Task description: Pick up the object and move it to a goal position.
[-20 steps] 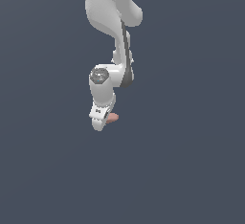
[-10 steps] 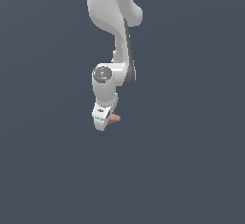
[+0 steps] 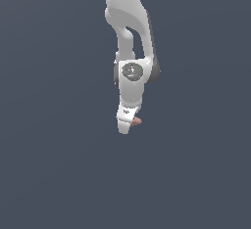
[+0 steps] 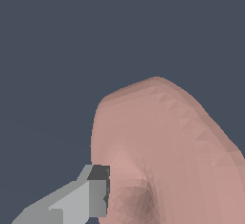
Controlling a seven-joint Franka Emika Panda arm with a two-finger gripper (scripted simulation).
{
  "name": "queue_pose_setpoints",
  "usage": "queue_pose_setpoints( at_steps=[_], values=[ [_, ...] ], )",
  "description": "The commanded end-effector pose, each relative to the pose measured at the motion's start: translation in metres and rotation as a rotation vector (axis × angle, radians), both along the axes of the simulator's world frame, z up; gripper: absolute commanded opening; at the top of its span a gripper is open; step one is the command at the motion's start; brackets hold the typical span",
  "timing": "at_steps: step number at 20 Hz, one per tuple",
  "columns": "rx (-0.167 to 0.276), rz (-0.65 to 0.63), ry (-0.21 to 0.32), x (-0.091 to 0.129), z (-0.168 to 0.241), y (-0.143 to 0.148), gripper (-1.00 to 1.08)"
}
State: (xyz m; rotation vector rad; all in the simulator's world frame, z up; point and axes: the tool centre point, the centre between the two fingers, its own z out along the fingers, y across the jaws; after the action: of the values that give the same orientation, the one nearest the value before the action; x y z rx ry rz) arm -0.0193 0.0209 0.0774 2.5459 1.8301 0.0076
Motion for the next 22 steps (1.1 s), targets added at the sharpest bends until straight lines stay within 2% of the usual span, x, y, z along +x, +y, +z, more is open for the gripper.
queue_pose_setpoints(
  at_steps=[1, 7, 12, 17, 22],
  values=[
    [0.0, -0.001, 0.001, 0.005, 0.012, 0.029, -1.0],
    [0.001, -0.003, 0.004, 0.02, 0.038, 0.097, -1.0],
    [0.002, -0.004, 0.006, 0.031, 0.054, 0.139, -1.0],
    [0.002, -0.004, 0.007, 0.037, 0.063, 0.161, -1.0],
    [0.002, -0.004, 0.007, 0.04, 0.066, 0.169, -1.0]
  ],
)
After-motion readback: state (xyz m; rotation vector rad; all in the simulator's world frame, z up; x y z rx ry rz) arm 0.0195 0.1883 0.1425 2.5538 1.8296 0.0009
